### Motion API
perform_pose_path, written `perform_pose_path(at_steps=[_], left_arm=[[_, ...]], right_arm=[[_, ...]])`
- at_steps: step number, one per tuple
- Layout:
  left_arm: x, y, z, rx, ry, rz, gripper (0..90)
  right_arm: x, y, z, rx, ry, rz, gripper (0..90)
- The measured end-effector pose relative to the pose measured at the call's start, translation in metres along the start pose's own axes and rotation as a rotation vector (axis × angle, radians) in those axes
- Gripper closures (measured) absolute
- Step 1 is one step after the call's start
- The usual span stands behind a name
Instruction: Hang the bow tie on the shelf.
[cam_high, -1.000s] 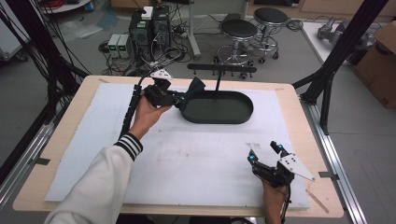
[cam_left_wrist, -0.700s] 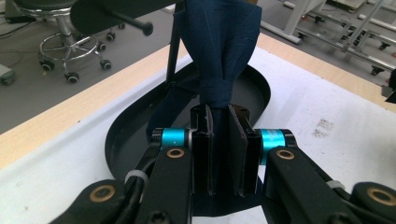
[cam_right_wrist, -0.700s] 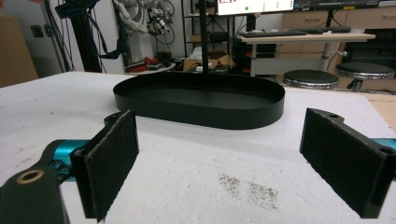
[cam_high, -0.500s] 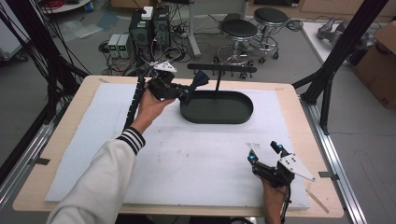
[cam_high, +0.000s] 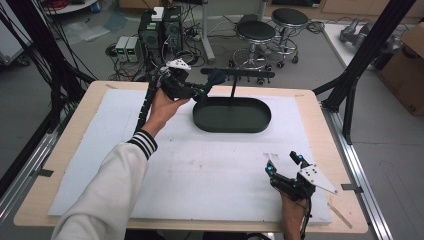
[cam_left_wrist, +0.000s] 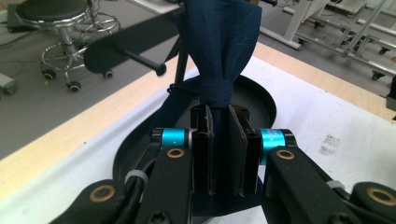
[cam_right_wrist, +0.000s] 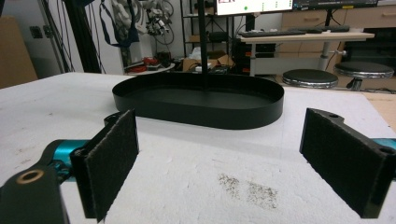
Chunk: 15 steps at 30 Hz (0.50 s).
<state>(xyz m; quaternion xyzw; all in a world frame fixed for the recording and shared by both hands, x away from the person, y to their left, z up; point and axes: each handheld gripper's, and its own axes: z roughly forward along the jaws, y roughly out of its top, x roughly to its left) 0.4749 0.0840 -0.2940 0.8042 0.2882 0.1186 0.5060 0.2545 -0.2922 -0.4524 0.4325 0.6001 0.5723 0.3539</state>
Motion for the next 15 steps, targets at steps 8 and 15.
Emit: perform_pose_path(at_steps=[8, 15], left_arm=[[0.001, 0.012, 0.007, -0.017, -0.006, 0.002, 80.1], [0.002, 0.022, 0.011, -0.040, -0.003, -0.001, 80.0]], right_arm=[[0.000, 0.000, 0.000, 0.001, 0.000, -0.003, 10.7], [0.000, 0.000, 0.000, 0.001, 0.001, 0.003, 10.7]])
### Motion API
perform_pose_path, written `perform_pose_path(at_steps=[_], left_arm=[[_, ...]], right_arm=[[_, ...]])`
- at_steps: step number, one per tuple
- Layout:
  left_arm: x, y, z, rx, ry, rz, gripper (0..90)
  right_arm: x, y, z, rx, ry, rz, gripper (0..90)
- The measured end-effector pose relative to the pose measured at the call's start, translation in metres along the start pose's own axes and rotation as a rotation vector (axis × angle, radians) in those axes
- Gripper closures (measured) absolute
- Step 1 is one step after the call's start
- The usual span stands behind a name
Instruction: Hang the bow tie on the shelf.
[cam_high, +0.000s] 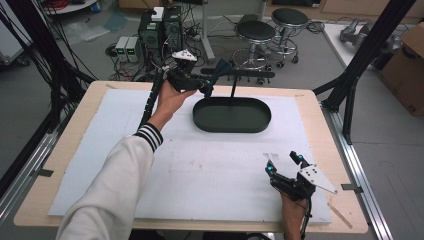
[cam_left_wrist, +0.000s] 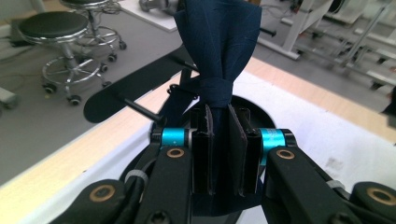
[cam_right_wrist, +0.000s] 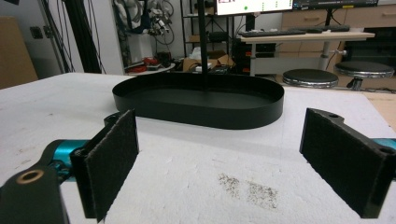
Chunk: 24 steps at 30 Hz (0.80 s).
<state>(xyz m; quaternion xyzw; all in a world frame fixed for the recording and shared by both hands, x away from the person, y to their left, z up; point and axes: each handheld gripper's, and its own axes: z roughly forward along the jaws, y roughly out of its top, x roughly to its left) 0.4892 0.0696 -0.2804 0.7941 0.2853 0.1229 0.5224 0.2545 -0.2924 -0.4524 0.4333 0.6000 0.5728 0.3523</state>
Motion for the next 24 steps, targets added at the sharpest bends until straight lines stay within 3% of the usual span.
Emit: perform_pose_path(at_steps=[12, 20, 24], left_arm=[[0.015, -0.002, 0.000, -0.040, 0.057, -0.048, 80.0], [0.019, -0.004, -0.001, -0.050, 0.109, -0.034, 79.9], [0.028, -0.012, -0.005, -0.043, 0.150, -0.052, 79.9]], right_arm=[[0.000, 0.000, 0.000, -0.002, -0.001, -0.002, 10.7], [-0.001, 0.000, 0.000, -0.005, 0.000, -0.003, 10.7], [-0.001, 0.000, 0.000, -0.005, 0.000, -0.004, 10.7]])
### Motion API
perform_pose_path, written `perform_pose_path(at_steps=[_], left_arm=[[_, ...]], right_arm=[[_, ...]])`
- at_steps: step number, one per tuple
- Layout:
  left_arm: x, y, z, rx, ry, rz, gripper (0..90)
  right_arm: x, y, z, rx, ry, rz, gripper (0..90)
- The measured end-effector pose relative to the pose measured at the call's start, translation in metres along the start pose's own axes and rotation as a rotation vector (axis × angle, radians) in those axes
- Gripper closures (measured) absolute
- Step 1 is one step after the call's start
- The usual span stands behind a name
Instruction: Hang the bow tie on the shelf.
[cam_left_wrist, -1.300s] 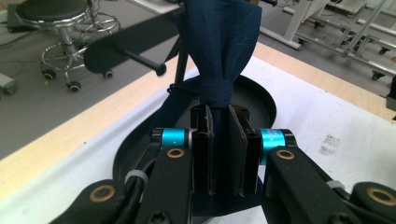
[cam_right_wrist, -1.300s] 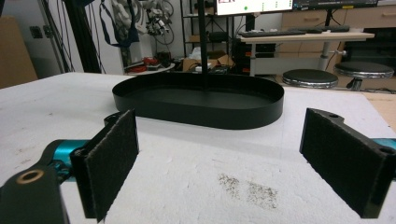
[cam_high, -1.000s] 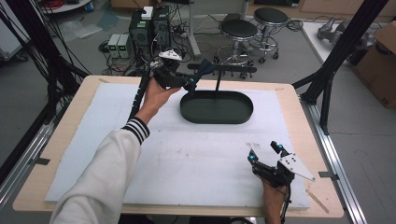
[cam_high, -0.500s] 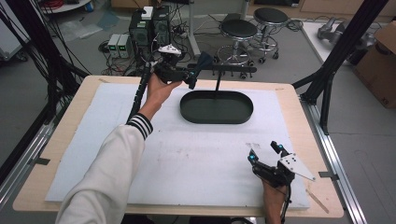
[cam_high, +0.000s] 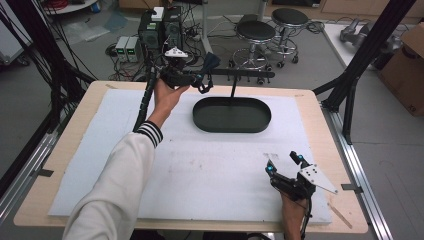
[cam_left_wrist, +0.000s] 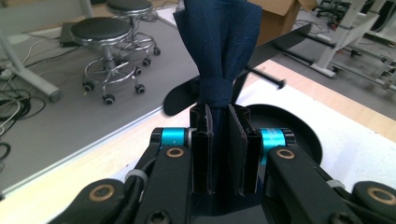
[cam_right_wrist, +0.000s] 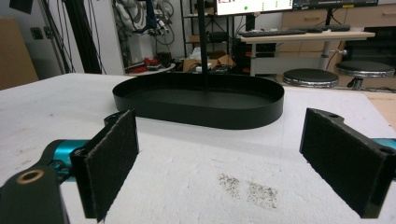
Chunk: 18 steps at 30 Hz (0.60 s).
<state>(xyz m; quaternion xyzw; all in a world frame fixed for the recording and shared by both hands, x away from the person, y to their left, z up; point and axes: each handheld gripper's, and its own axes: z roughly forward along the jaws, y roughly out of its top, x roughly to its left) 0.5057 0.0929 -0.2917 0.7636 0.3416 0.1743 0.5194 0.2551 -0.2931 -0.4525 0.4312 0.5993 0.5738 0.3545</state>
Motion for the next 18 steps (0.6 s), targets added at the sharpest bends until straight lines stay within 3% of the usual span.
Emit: perform_pose_path(at_steps=[6, 11, 16, 18], left_arm=[[0.009, -0.010, -0.003, 0.009, 0.030, -0.014, 79.8], [0.014, -0.019, -0.004, 0.016, 0.019, -0.025, 79.2], [0.018, -0.028, -0.003, 0.002, -0.006, -0.094, 77.5], [0.020, -0.031, -0.003, 0.008, -0.005, -0.096, 77.0]], right_arm=[[0.000, 0.000, 0.000, 0.002, 0.000, 0.000, 10.7], [0.000, 0.000, 0.000, 0.002, -0.001, -0.002, 10.7], [0.000, 0.000, 0.000, 0.000, 0.001, -0.002, 10.7], [0.000, 0.000, 0.000, 0.001, 0.000, -0.003, 10.7]])
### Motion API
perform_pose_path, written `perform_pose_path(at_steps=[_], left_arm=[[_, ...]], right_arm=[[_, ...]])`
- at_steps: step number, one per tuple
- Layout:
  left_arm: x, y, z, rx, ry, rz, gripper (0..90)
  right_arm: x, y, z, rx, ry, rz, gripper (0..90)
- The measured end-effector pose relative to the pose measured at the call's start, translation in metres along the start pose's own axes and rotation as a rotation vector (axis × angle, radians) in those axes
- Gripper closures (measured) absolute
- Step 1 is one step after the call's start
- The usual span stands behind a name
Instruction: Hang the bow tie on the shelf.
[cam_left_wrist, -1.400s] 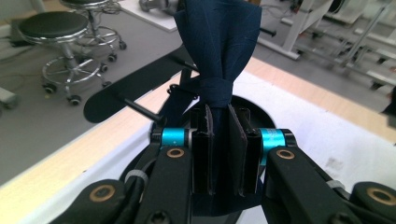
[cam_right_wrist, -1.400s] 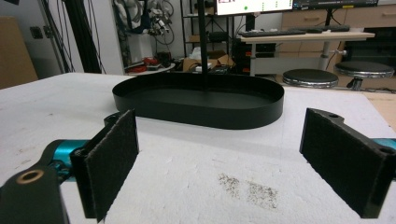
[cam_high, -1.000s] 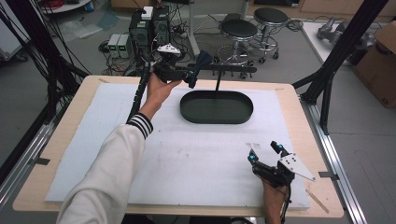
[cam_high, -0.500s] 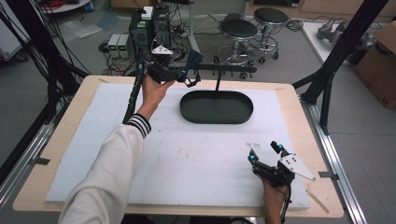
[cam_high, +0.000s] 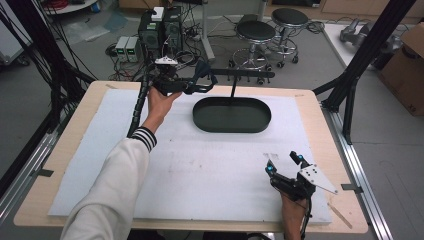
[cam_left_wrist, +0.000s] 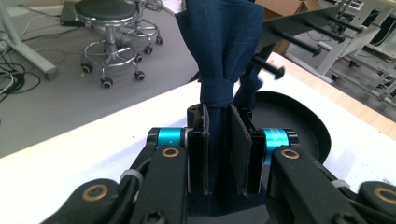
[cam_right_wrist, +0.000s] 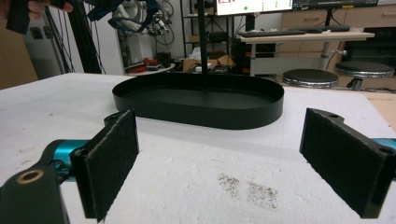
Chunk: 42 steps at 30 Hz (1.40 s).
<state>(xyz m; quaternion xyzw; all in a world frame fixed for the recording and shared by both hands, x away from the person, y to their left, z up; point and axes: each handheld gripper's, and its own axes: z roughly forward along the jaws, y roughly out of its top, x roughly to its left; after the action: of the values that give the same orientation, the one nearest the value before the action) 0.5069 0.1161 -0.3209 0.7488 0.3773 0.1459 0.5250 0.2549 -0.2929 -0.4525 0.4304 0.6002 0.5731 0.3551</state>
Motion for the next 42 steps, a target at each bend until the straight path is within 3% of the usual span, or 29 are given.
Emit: perform_pose_path(at_steps=[13, 16, 19, 22, 25, 29, 32, 33, 37, 38, 40, 42], left_arm=[[0.004, -0.007, -0.003, 0.002, -0.019, -0.026, 68.1], [0.003, -0.008, -0.004, -0.008, 0.007, -0.049, 59.5], [0.006, -0.011, -0.006, -0.019, 0.003, -0.068, 53.4], [0.007, -0.013, -0.009, -0.017, 0.024, -0.058, 36.1], [0.014, -0.018, -0.018, 0.012, -0.011, -0.091, 20.7], [0.013, -0.024, -0.040, -0.017, 0.007, 0.002, 17.5], [0.015, -0.033, -0.060, -0.018, 0.013, 0.028, 16.1], [0.015, -0.033, -0.060, -0.018, 0.013, 0.028, 14.9], [0.021, -0.068, -0.098, -0.027, 0.040, 0.042, 13.5], [0.021, -0.068, -0.098, -0.027, 0.040, 0.042, 12.7], [0.022, -0.096, -0.125, -0.085, 0.063, 0.053, 12.2], [0.023, -0.106, -0.135, -0.104, 0.069, 0.056, 12.2]], right_arm=[[0.001, 0.000, 0.000, 0.003, -0.001, 0.004, 10.7], [0.000, 0.000, 0.000, 0.000, -0.002, 0.000, 10.7], [0.001, 0.000, 0.000, 0.000, -0.002, 0.003, 10.7], [0.000, 0.000, 0.000, 0.000, -0.002, 0.000, 10.7], [0.000, 0.000, 0.000, 0.001, 0.002, 0.000, 10.7], [0.000, 0.000, 0.000, 0.000, 0.003, 0.001, 10.7], [0.001, 0.000, 0.000, 0.001, 0.003, 0.004, 10.7], [0.001, 0.000, 0.000, 0.001, 0.003, 0.004, 10.7], [0.000, 0.000, 0.000, 0.000, 0.003, -0.002, 10.7], [0.000, 0.000, 0.000, 0.000, 0.003, -0.001, 10.7], [0.000, 0.000, 0.000, 0.000, 0.003, 0.001, 10.7], [0.001, 0.000, 0.000, 0.005, 0.001, 0.004, 10.7]])
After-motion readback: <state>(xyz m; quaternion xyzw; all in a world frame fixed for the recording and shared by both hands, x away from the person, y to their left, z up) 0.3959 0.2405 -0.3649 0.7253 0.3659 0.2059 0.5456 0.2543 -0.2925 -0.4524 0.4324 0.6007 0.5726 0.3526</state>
